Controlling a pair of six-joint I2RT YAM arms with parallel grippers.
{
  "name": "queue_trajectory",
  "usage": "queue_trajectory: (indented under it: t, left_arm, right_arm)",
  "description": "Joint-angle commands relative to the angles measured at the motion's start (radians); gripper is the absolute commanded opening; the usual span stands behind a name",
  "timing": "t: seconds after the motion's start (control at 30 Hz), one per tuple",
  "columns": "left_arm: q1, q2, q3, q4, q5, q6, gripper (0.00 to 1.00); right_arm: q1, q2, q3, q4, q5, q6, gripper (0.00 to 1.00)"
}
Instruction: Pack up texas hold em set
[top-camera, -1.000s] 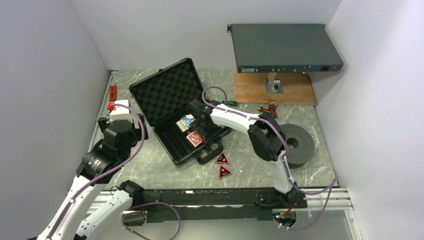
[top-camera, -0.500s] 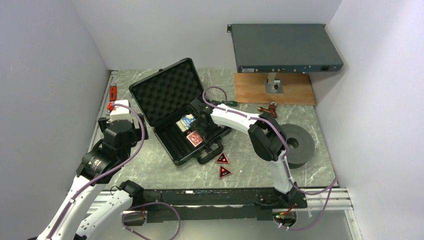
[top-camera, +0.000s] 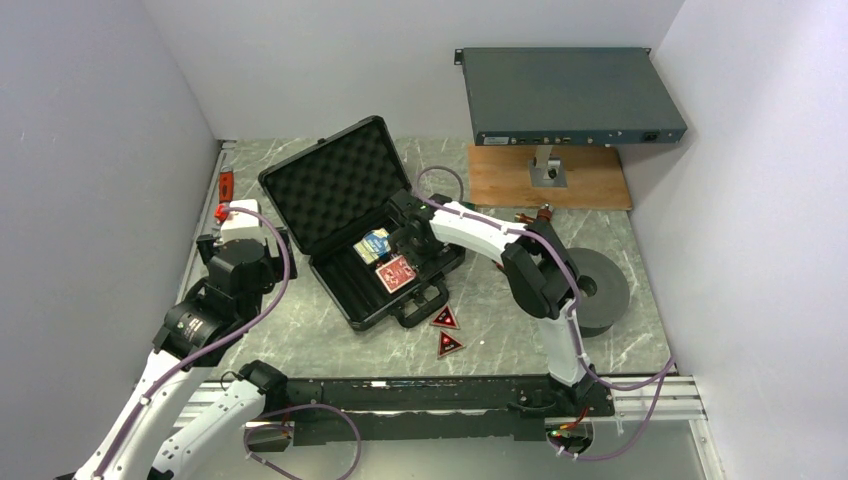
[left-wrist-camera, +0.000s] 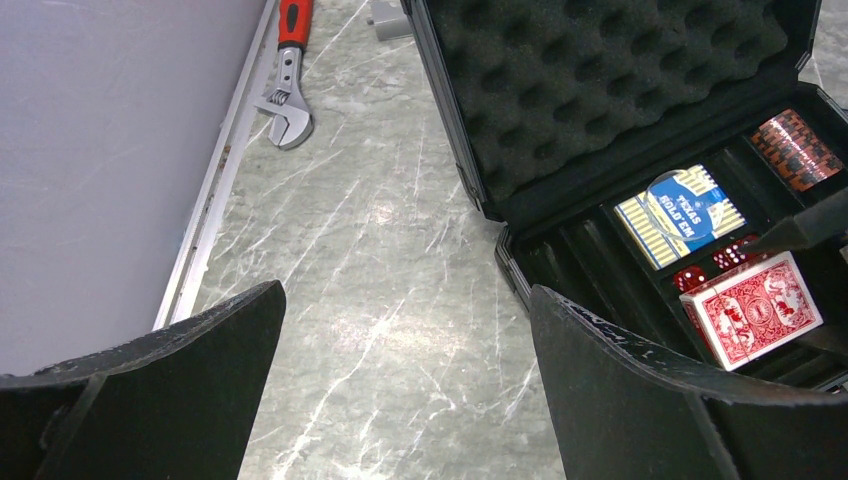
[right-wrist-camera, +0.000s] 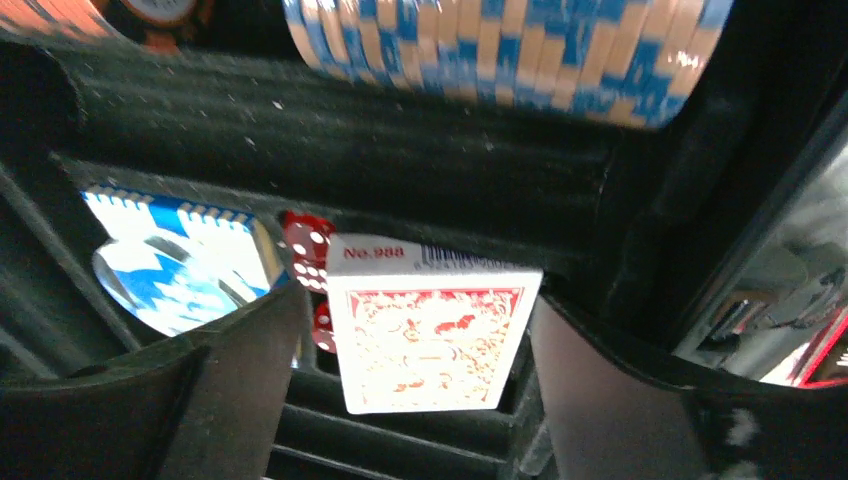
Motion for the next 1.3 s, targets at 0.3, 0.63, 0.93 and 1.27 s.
queue_trajectory:
  t: [0.3,0.63,0.93,1.27]
  left_arm:
    - [0.008,0.015,0.009,0.010,-0.002,-0.006,0.98]
    - [0.011,0.020,0.009,0.011,-0.001,-0.005,0.98]
    - [0.019,0.036,0.010,0.014,0.007,-0.002,0.98]
    - [0.027,0.049,0.010,0.017,0.011,0.001,0.98]
  right_arm:
    - [-0.027,-0.081,-0.006,-0.093,0.111,-0.112,1.00]
    - [-0.018,-0.104,0.046,-0.139,0.225,-0.444,0.90]
    - [0.034,-0.320,-0.223,0.169,0.318,-0.880,0.89]
    - [0.034,-0.503,-0.388,0.511,0.102,-1.205,0.95]
